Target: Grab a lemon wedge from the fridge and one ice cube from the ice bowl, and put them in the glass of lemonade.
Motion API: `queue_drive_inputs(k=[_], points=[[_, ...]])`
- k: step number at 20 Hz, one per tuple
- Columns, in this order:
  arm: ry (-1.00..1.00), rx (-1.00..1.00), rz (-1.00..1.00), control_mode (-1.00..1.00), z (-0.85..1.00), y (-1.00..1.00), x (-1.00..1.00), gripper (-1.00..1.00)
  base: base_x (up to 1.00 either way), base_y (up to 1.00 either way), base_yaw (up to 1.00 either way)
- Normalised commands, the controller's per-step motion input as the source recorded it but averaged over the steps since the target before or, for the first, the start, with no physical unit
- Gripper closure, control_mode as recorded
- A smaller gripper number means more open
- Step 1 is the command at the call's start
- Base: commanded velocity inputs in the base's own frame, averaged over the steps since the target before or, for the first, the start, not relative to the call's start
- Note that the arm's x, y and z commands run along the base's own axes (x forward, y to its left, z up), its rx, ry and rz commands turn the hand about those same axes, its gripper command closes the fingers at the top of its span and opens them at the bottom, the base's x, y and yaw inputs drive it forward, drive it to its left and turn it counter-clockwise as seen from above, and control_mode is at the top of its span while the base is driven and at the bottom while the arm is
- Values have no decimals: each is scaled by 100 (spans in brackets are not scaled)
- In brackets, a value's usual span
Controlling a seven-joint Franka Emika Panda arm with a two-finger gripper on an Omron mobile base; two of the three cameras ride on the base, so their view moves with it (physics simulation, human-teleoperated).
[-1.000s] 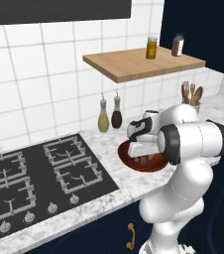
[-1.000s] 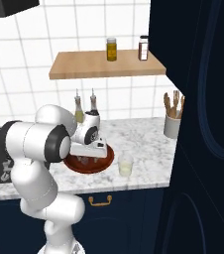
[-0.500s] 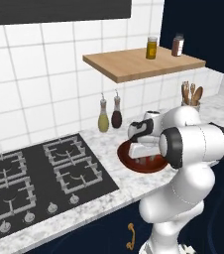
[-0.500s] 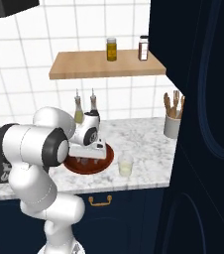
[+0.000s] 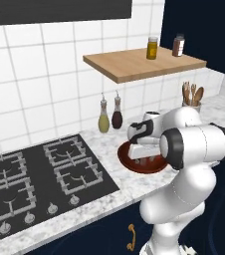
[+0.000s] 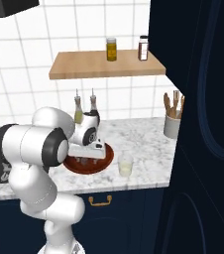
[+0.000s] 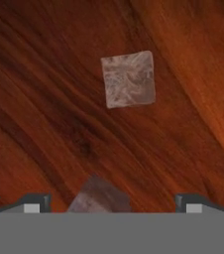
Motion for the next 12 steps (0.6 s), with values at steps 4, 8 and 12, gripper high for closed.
queue_drive_inputs(k=[4,8,12], points=[[1,0,0,-100,0,10,0,100,0,0,0],[0,0,0,-100,-1,0,-10,100,0,0,0],[0,-1,0,-100,4,0,-8,100,0,0,0]])
